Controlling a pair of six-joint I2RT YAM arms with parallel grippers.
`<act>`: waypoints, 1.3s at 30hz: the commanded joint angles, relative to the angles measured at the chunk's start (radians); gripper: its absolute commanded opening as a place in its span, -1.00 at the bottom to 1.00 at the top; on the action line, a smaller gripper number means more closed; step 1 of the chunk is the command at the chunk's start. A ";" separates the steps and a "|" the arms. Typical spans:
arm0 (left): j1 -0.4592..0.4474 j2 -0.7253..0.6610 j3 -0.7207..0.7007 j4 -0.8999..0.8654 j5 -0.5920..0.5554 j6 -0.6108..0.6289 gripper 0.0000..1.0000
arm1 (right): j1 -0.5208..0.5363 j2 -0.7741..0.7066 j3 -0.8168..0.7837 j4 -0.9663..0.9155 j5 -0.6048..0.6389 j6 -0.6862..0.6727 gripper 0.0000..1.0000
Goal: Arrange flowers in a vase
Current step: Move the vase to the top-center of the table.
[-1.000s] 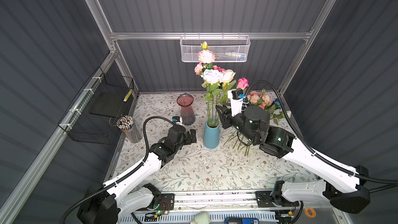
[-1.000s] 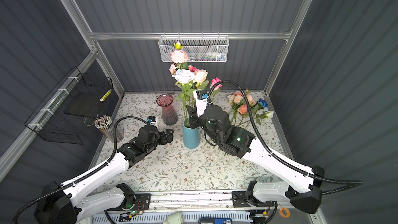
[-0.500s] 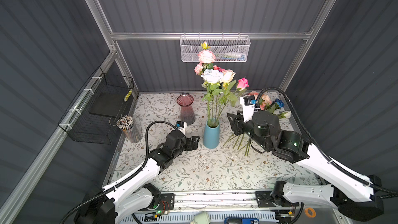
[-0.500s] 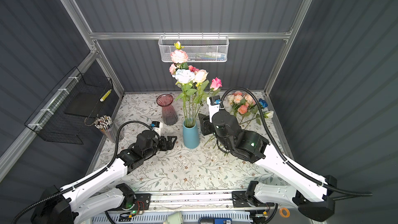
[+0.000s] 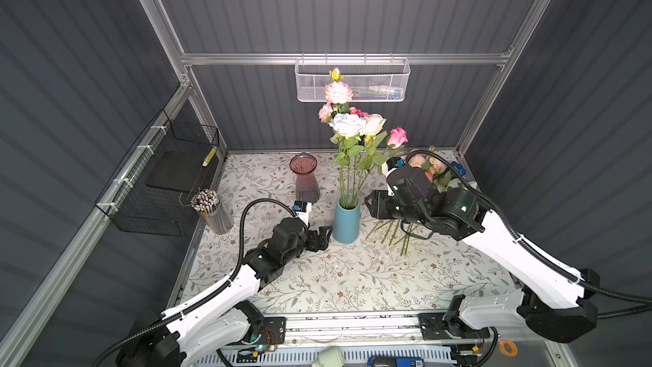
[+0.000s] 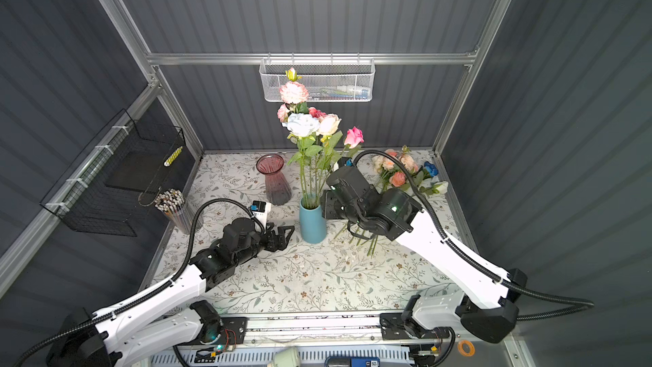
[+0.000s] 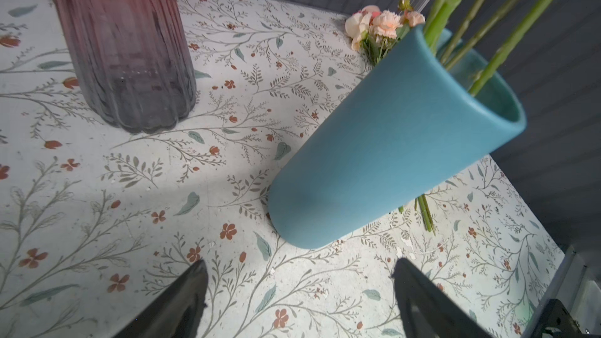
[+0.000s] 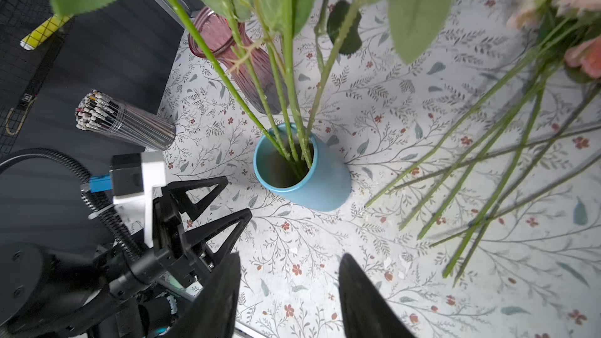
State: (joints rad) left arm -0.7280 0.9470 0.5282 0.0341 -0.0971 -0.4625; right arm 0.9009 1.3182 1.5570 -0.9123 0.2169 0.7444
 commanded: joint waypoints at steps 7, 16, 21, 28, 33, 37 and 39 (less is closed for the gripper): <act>-0.003 -0.098 -0.001 -0.102 -0.070 -0.011 0.83 | -0.097 0.080 -0.091 0.127 -0.177 0.095 -0.17; -0.002 -0.117 0.002 -0.122 -0.094 -0.009 0.90 | -0.138 0.173 -0.068 0.152 -0.227 0.081 -0.16; -0.003 -0.116 -0.001 -0.109 -0.091 -0.014 0.91 | -0.161 0.196 -0.084 0.170 -0.214 0.081 -0.11; -0.002 -0.122 -0.006 -0.112 -0.098 -0.015 0.93 | -0.163 0.252 -0.069 0.172 -0.211 0.072 -0.13; -0.001 -0.133 -0.012 -0.120 -0.103 -0.013 0.93 | -0.165 0.268 -0.067 0.181 -0.182 0.067 -0.16; -0.002 -0.135 -0.009 -0.121 -0.100 -0.015 0.93 | -0.166 0.293 -0.047 0.167 -0.177 0.057 -0.18; -0.002 -0.136 -0.009 -0.122 -0.102 -0.015 0.94 | -0.167 0.302 -0.043 0.159 -0.168 0.051 -0.20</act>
State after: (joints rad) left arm -0.7280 0.8261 0.5278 -0.0685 -0.1844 -0.4671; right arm 0.7383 1.6028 1.4860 -0.7361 0.0212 0.8146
